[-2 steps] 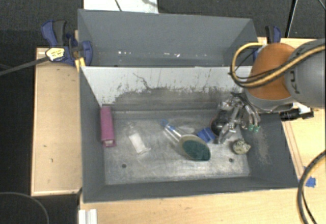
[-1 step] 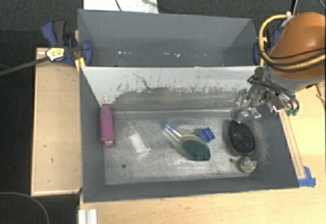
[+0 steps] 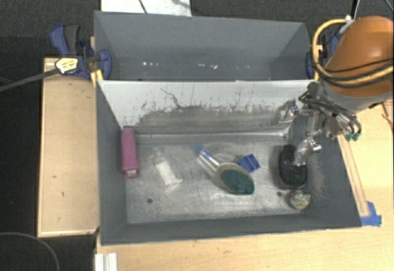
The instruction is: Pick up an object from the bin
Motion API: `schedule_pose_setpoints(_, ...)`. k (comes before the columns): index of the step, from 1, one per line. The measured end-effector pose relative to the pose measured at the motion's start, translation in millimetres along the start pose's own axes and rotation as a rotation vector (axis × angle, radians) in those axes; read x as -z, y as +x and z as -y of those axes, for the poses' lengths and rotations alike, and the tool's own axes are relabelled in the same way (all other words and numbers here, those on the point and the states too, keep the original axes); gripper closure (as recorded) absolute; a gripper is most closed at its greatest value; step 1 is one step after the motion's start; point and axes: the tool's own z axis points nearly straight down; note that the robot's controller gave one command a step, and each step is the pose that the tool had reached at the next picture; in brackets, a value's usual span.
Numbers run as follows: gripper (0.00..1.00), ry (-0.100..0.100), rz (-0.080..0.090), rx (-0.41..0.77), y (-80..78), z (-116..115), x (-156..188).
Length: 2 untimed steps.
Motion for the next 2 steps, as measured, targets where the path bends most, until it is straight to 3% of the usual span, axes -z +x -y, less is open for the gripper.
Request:
schedule_pose_setpoints(1,0.00,-0.005,-0.008,0.081,-5.1,-68.3,-135.8)
schedule_pose_setpoints(2,1.00,-0.001,-0.002,0.079,-6.5,-65.2,-131.4)
